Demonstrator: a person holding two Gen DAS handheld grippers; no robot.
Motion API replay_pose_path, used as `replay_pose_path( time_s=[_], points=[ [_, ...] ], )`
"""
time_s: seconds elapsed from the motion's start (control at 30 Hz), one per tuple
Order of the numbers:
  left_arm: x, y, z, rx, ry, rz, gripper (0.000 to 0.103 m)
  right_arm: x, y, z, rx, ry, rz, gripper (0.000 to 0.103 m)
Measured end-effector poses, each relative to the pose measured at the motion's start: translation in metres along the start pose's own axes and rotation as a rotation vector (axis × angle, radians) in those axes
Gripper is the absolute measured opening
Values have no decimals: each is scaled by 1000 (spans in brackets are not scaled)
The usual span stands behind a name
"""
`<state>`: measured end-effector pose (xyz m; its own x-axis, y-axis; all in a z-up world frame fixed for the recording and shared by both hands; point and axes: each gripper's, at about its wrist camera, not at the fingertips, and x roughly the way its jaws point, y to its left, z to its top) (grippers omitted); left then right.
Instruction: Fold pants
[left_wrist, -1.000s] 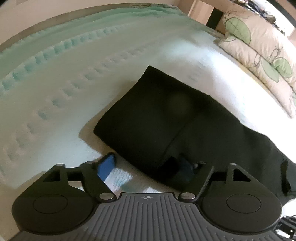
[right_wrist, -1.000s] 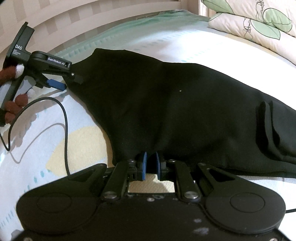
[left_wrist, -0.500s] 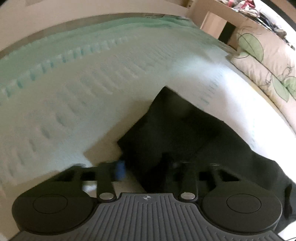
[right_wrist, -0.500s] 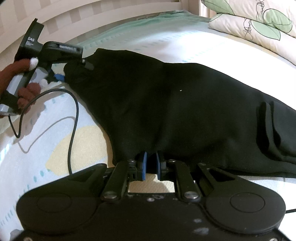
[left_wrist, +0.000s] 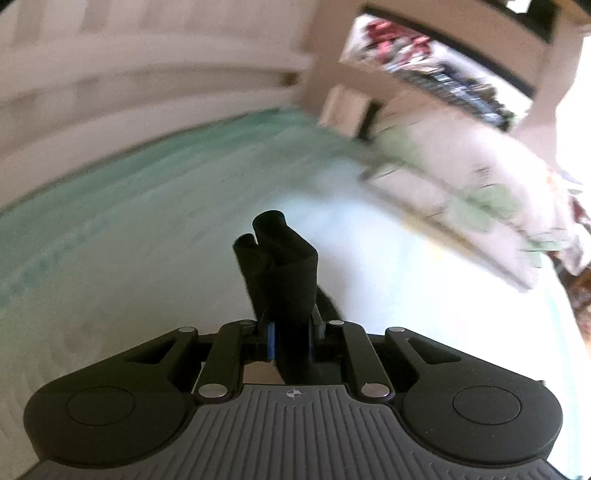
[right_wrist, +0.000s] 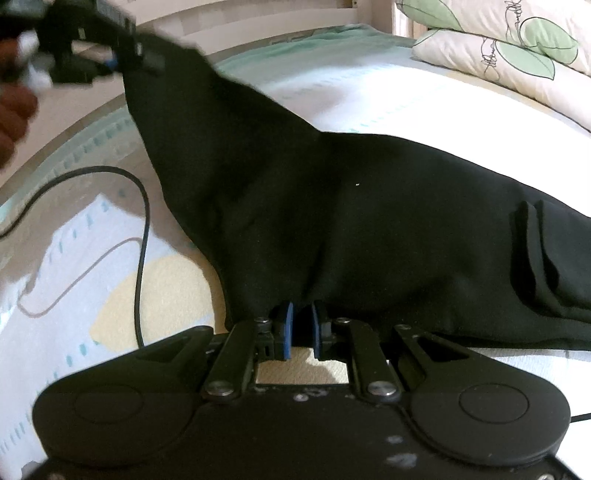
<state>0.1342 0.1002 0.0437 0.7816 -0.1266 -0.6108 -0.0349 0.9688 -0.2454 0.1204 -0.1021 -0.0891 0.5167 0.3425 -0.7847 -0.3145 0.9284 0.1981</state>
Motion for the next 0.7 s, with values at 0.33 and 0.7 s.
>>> replay_pose_path(
  time_s=[0.33, 0.7],
  points=[
    [-30, -127, 27, 207, -16, -173, 14, -63, -46, 8, 121, -174, -31, 12],
    [23, -293, -29, 508, 118, -358, 14, -116, -165, -23, 439, -249, -215, 16]
  ],
)
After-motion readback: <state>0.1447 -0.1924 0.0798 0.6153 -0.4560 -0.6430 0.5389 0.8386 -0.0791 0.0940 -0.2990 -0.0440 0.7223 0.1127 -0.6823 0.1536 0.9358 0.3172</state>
